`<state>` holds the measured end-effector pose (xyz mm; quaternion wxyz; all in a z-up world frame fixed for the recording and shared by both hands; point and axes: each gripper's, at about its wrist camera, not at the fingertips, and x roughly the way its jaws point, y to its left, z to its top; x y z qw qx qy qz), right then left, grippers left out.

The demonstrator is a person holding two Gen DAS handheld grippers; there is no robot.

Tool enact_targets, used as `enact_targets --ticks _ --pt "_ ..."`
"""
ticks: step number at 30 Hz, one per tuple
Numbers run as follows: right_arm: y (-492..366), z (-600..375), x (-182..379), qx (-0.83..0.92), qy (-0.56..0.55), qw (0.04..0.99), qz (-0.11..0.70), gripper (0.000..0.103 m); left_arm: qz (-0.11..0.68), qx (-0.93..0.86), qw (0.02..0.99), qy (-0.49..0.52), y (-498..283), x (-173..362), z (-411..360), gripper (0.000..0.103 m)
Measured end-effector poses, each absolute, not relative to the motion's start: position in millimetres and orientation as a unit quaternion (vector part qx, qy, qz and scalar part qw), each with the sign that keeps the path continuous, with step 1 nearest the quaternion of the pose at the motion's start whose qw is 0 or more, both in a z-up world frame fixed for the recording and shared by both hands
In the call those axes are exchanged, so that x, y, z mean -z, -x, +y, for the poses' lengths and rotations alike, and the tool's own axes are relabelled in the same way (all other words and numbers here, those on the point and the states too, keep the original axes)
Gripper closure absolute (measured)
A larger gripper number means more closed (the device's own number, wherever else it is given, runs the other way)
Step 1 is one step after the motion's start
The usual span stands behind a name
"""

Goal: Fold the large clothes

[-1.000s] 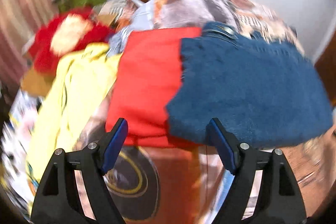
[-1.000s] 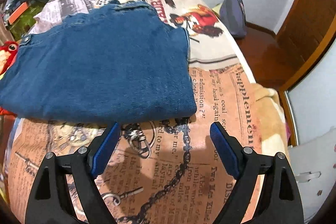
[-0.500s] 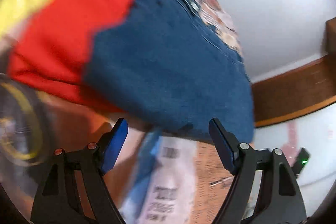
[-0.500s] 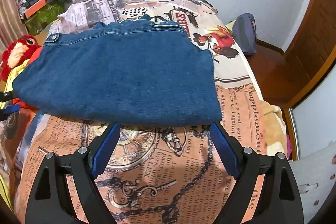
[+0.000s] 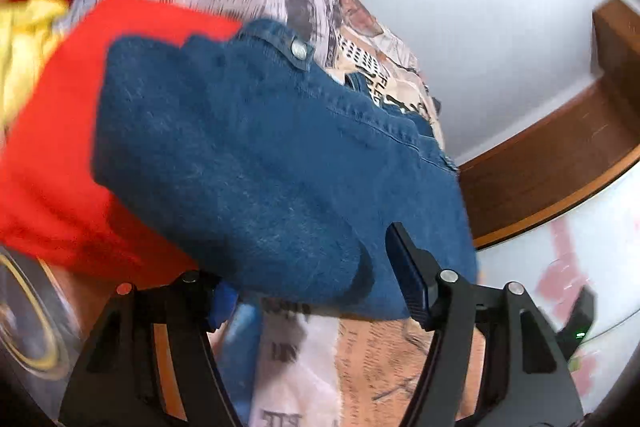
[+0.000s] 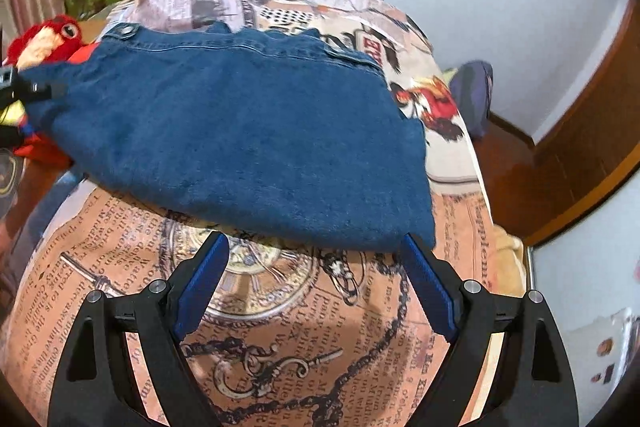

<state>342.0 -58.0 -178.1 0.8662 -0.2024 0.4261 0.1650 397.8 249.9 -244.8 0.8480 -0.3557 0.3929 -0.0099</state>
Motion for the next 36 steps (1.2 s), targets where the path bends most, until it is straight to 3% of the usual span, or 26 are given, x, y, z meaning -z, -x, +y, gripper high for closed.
enact_targets --ticks 3,6,9,14,21,28,36 --pt "-345.6 -48.2 180.6 -0.165 0.204 0.867 0.424 0.018 0.398 -0.025 0.839 0.369 -411.7 262.4 264.1 0.036" --pt "-349.4 -36.6 180.7 -0.177 0.192 0.864 0.431 0.018 0.422 -0.052 0.829 0.364 -426.6 280.0 268.0 0.051" --pt "-351.5 -27.2 177.1 -0.188 0.183 0.863 0.433 0.018 0.414 -0.066 0.850 0.319 -427.9 263.1 259.9 0.071" --pt "-361.8 -3.9 161.1 -0.198 0.186 0.870 0.412 0.018 0.368 -0.034 0.865 0.339 -417.7 217.6 265.7 0.082" --pt "-380.8 45.2 156.5 -0.247 0.141 0.858 0.427 0.018 0.312 -0.052 0.895 0.314 -389.4 156.2 283.8 0.087" --pt "-379.4 99.7 217.9 -0.328 0.097 0.779 0.525 0.018 0.308 -0.063 0.910 0.269 -387.5 132.3 268.7 0.087" --pt "-380.6 43.9 191.8 -0.340 0.054 0.794 0.500 0.018 0.312 -0.028 0.927 0.209 -426.4 105.9 200.3 0.087"
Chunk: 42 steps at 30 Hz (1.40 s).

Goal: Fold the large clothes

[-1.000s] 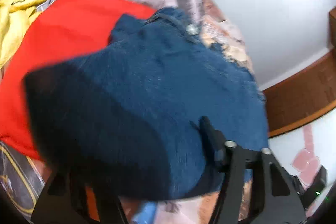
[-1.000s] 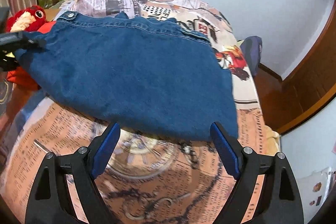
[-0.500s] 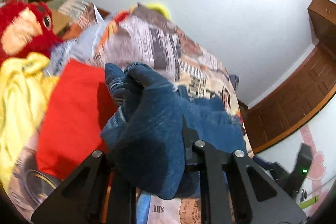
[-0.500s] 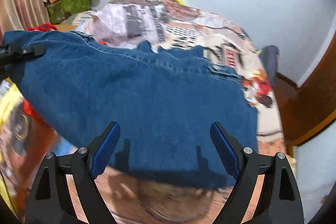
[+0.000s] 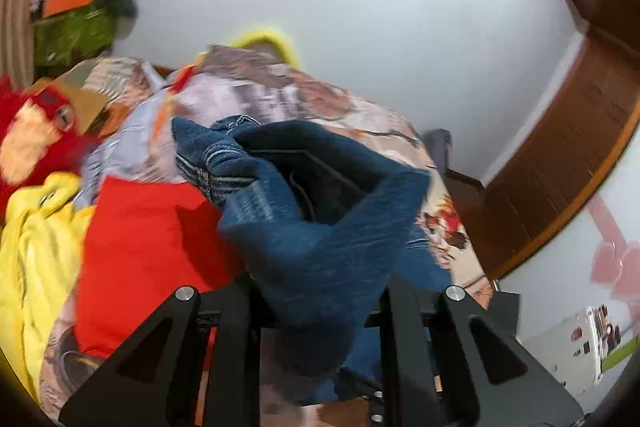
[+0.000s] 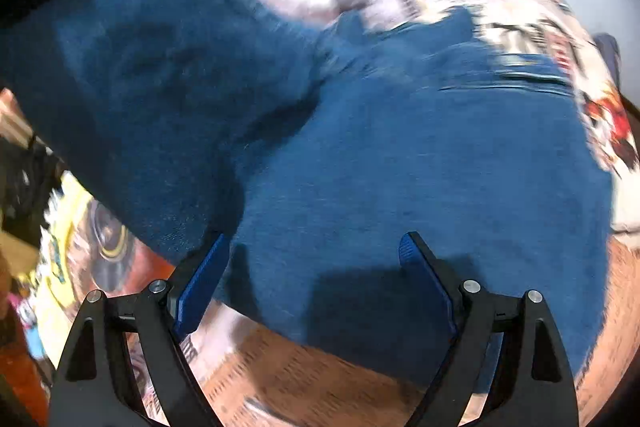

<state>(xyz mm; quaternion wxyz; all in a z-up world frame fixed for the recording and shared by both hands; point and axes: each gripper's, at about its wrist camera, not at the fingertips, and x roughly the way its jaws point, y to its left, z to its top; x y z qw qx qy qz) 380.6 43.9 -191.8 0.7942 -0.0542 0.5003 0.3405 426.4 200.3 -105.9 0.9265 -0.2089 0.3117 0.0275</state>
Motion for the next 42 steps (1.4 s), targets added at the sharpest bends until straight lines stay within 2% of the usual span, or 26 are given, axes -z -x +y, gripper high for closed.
enact_targets --ticks 6,8,13,16,17,19,20,22,28,31,32,33,34,42 --pt "-382.7 -68.6 160.9 -0.239 0.029 0.856 0.457 0.018 0.325 0.043 0.934 0.145 -472.8 107.5 86.2 0.087" --pt "-379.2 -94.8 155.6 -0.215 0.032 0.868 0.447 0.018 0.345 0.078 0.926 0.132 -484.0 125.8 51.8 0.087" --pt "-366.7 -148.0 163.2 -0.178 0.041 0.868 0.461 0.018 0.481 0.128 0.861 0.108 -501.4 214.3 0.4 0.087" --pt "-360.5 -170.5 168.3 -0.157 0.039 0.868 0.469 0.018 0.479 0.132 0.863 0.088 -485.6 225.8 -6.9 0.087" --pt "-357.9 -175.1 167.3 -0.159 0.035 0.868 0.470 0.018 0.474 0.133 0.867 0.078 -479.8 223.3 -7.1 0.083" --pt "-356.4 -180.1 163.6 -0.159 0.035 0.870 0.466 0.018 0.479 0.144 0.863 0.069 -471.5 215.2 -7.6 0.068" --pt "-356.3 -179.8 160.2 -0.155 0.037 0.873 0.460 0.018 0.483 0.157 0.858 0.077 -469.6 212.6 -3.7 0.056" --pt "-355.0 -180.1 155.3 -0.157 0.032 0.876 0.454 0.018 0.486 0.177 0.851 0.091 -459.2 203.3 -0.1 0.045" --pt "-354.9 -163.6 143.4 -0.203 -0.016 0.872 0.446 0.018 0.431 0.149 0.886 0.076 -426.2 158.8 21.3 0.041" --pt "-357.8 -143.5 137.7 -0.223 -0.017 0.869 0.441 0.018 0.404 0.090 0.910 0.039 -414.3 146.8 47.8 0.031" --pt "-359.8 -134.3 136.3 -0.228 -0.011 0.868 0.440 0.018 0.398 0.069 0.914 0.024 -414.8 147.5 56.7 0.025" --pt "-360.7 -128.8 137.2 -0.232 -0.009 0.868 0.439 0.018 0.396 0.048 0.917 0.012 -414.8 149.8 65.6 0.019" --pt "-362.5 -120.8 138.1 -0.236 -0.007 0.867 0.439 0.018 0.395 0.021 0.918 0.002 -414.4 153.8 77.7 0.018" --pt "-379.2 -71.9 174.3 -0.243 0.012 0.843 0.479 0.018 0.474 -0.002 0.879 0.042 -427.9 223.3 132.2 0.017"
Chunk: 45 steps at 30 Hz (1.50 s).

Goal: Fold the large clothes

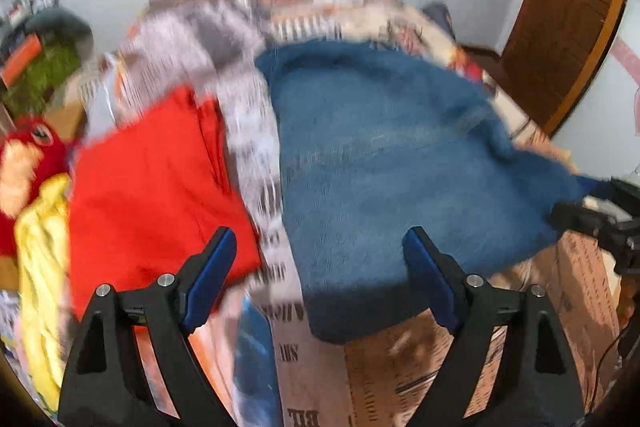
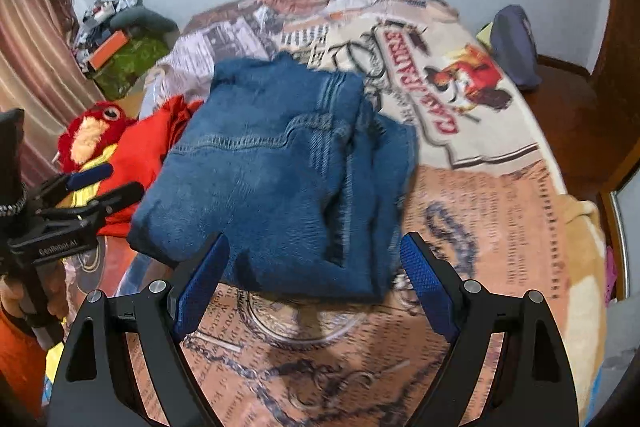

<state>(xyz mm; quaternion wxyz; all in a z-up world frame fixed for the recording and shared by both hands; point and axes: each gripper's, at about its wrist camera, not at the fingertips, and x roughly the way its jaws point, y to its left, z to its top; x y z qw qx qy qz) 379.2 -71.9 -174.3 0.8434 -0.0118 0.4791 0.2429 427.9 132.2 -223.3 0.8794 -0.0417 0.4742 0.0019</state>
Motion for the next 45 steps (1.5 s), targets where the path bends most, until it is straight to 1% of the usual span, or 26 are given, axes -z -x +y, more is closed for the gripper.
enact_targets --ticks 2,4,5,8,10,13,18,22,29,31,37,40,44,45 --pt "-384.3 -69.2 187.3 -0.225 0.025 0.840 0.493 0.018 0.475 0.002 0.879 0.053 -426.0 235.7 133.0 0.015" --pt "-387.1 -74.5 200.7 -0.216 0.026 0.836 0.504 0.018 0.459 -0.001 0.887 0.051 -421.4 241.7 132.1 0.011" --pt "-388.4 -80.3 207.3 -0.214 0.018 0.834 0.509 0.018 0.454 -0.003 0.890 0.051 -419.4 242.7 131.3 0.009" --pt "-389.4 -100.2 216.2 -0.217 -0.031 0.823 0.524 0.017 0.449 0.002 0.892 0.059 -417.2 246.3 134.7 0.009" --pt "-390.1 -106.0 214.6 -0.219 -0.045 0.816 0.532 0.017 0.452 0.006 0.890 0.061 -419.2 244.2 138.2 0.009" --pt "-390.0 -105.0 202.2 -0.213 -0.032 0.819 0.531 0.017 0.455 0.007 0.889 0.044 -423.6 236.0 137.9 0.009" --pt "-395.9 -89.8 177.5 -0.226 -0.002 0.838 0.497 0.017 0.445 0.001 0.895 -0.004 -433.5 223.8 134.9 0.009" --pt "-410.0 -74.2 172.8 -0.250 -0.001 0.840 0.481 0.015 0.447 -0.001 0.894 -0.004 -450.8 223.3 139.8 0.009" --pt "-446.2 -64.9 207.6 -0.247 0.013 0.816 0.522 0.015 0.472 0.039 0.879 0.044 -484.8 234.6 153.0 0.009" --pt "-454.5 -74.4 217.6 -0.262 -0.005 0.807 0.529 0.014 0.483 0.060 0.871 0.071 -495.2 240.5 159.8 0.009" --pt "-475.7 -104.4 249.0 -0.303 -0.113 0.754 0.571 0.007 0.511 0.120 0.836 0.160 -519.1 261.4 178.7 0.009" --pt "-475.4 -104.7 257.7 -0.310 -0.122 0.750 0.571 0.003 0.528 0.143 0.814 0.195 -529.7 276.2 181.8 0.009" --pt "-480.9 -101.1 257.6 -0.318 -0.129 0.753 0.561 0.002 0.542 0.167 0.787 0.243 -539.5 293.7 181.8 0.009" --pt "-483.4 -99.4 258.7 -0.321 -0.134 0.752 0.560 0.001 0.541 0.167 0.787 0.245 -540.3 294.8 181.2 0.009"
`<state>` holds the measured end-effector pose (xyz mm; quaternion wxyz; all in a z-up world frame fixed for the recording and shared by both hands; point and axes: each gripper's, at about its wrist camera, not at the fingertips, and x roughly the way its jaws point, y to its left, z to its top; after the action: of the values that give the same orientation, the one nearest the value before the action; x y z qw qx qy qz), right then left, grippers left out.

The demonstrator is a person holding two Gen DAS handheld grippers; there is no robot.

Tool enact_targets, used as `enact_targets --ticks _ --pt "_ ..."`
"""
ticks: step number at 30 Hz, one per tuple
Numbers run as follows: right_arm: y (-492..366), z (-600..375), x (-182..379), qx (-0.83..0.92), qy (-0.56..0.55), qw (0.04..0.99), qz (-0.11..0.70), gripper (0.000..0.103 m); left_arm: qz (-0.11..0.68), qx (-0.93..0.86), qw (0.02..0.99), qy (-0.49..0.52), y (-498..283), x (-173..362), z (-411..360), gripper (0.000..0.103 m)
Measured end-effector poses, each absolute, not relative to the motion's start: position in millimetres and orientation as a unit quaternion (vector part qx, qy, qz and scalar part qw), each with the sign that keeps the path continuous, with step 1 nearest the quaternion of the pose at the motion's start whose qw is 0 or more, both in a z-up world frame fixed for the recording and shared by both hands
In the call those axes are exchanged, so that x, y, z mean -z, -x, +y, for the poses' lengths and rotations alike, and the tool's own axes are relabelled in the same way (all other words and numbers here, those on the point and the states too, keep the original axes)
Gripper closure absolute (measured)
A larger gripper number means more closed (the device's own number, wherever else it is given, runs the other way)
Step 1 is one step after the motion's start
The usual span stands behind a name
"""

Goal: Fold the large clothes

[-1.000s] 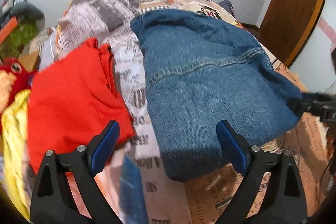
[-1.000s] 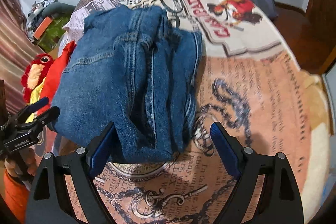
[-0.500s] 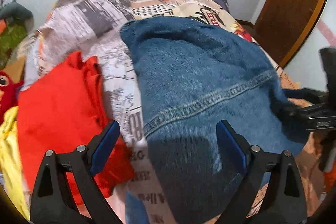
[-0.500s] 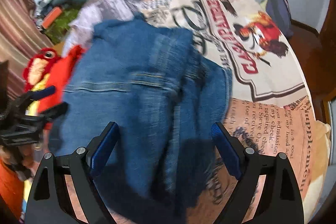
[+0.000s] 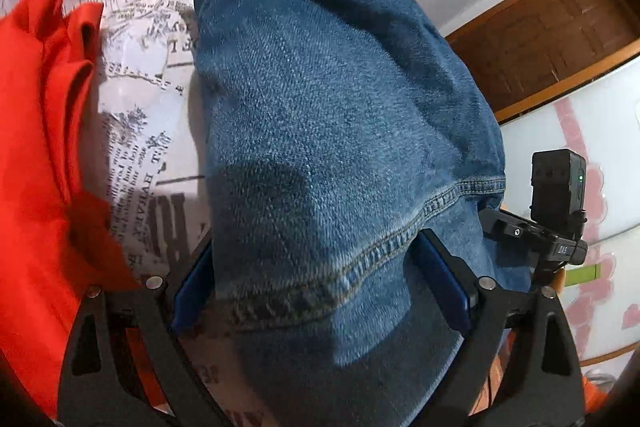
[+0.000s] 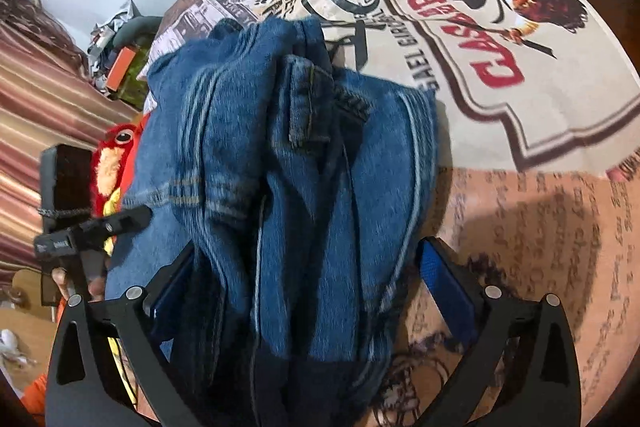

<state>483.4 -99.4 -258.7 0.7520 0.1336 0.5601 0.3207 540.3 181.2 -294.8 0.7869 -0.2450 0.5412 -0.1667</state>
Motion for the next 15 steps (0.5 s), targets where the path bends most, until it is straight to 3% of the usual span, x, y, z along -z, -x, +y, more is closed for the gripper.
enact_targets --ticks 5,7,9,15 --pt "-490.3 -94.7 258.7 -0.324 -0.136 0.753 0.557 0.002 0.541 0.184 0.779 0.259 -542.6 296.8 181.4 0.009" --pt "-490.4 -93.7 254.7 -0.326 -0.137 0.748 0.561 0.011 0.536 0.190 0.775 0.277 -543.3 294.9 182.9 0.016" --pt "-488.5 -92.4 249.8 -0.333 -0.137 0.744 0.563 0.033 0.531 0.187 0.779 0.278 -542.6 289.2 183.0 0.022" --pt "-466.2 -80.1 222.2 -0.320 -0.085 0.772 0.543 0.064 0.497 0.187 0.816 0.229 -514.5 244.2 164.6 0.050"
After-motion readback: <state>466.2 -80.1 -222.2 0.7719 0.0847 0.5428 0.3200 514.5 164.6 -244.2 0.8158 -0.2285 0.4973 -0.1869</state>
